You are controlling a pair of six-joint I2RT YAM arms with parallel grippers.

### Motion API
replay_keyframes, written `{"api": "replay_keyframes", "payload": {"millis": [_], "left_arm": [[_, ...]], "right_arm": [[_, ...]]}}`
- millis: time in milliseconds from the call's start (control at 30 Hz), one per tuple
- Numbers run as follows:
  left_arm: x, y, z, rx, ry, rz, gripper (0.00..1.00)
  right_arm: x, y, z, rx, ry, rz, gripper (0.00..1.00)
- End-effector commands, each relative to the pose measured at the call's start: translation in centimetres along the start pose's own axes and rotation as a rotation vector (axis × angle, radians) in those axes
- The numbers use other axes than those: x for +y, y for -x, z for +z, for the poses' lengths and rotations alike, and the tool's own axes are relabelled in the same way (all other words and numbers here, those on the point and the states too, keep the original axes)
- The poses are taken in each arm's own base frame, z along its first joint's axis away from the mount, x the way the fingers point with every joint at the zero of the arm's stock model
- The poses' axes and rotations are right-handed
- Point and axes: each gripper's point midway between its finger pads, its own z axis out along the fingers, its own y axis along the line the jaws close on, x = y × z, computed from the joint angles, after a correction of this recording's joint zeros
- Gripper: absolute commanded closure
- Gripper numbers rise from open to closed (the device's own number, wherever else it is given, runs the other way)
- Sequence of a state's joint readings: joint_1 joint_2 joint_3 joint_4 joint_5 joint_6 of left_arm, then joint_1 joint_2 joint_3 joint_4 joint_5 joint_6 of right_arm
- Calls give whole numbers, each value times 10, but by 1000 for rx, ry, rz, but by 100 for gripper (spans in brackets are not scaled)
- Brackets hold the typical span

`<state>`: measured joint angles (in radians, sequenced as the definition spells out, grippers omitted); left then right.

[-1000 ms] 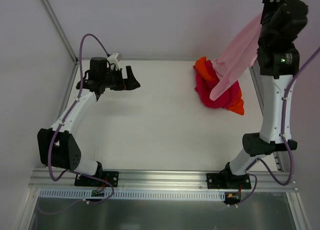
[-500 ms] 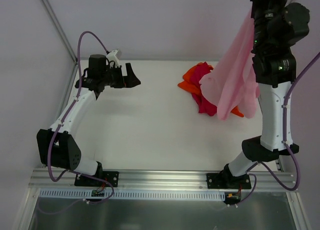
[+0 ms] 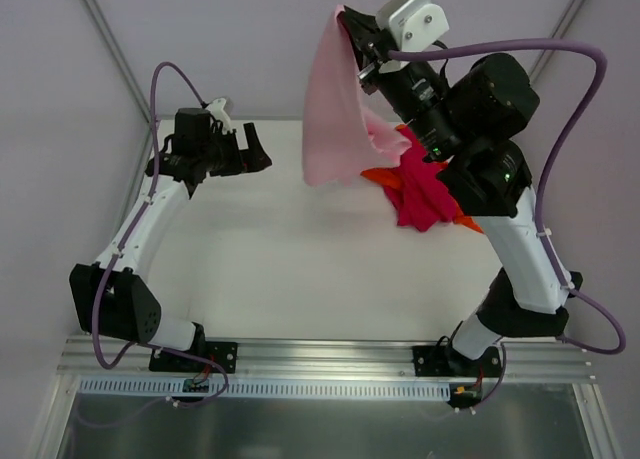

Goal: Fold and stack the t-shirts

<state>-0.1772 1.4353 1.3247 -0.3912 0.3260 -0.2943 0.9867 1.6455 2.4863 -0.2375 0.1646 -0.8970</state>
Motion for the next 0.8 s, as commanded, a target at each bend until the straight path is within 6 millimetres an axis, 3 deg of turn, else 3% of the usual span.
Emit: {"api": "replay_keyframes", "payload": {"millis": [0, 33, 100, 167, 200, 233, 267, 333, 367, 433, 467, 567, 667, 700, 767], "left_arm": [[18, 25, -36, -95, 186, -39, 1], [23, 29, -43, -107, 221, -55, 1], [47, 27, -64, -115, 337, -107, 1], [63, 25, -80, -134, 414, -135, 1], [72, 26, -98, -167, 461, -145, 1], [75, 23, -104, -175, 471, -144, 1], [75, 24, -109, -187, 470, -124, 1], [68, 27, -120, -228, 440, -95, 1], [62, 29, -123, -235, 416, -74, 1], [59, 26, -120, -219, 391, -56, 1], [60, 23, -118, -207, 390, -59, 1], [56, 7, -107, -149, 340, -78, 1], [64, -16, -97, -111, 345, -113, 1], [68, -22, -96, -103, 362, -126, 1], [80, -39, -93, -80, 408, -154, 1]], "right_arm": [[-3, -26, -7, 88, -78, 97, 99], [7, -60, -11, 175, -104, 86, 99], [10, -101, -20, 286, -134, 109, 99], [26, -160, -38, 434, -150, 223, 99], [22, -188, -47, 489, -161, 264, 99], [31, -206, -57, 524, -169, 371, 99], [58, -259, -77, 649, -134, 383, 99], [93, -321, -102, 825, -81, 420, 99], [118, -349, -117, 910, -19, 434, 99], [144, -386, -135, 1019, 11, 450, 99], [163, -415, -149, 1101, 25, 467, 99], [181, -460, -161, 1196, 36, 504, 99], [208, -482, -165, 1254, 127, 558, 99], [221, -477, -161, 1243, 199, 604, 99], [238, -487, -163, 1261, 248, 620, 99]]}}
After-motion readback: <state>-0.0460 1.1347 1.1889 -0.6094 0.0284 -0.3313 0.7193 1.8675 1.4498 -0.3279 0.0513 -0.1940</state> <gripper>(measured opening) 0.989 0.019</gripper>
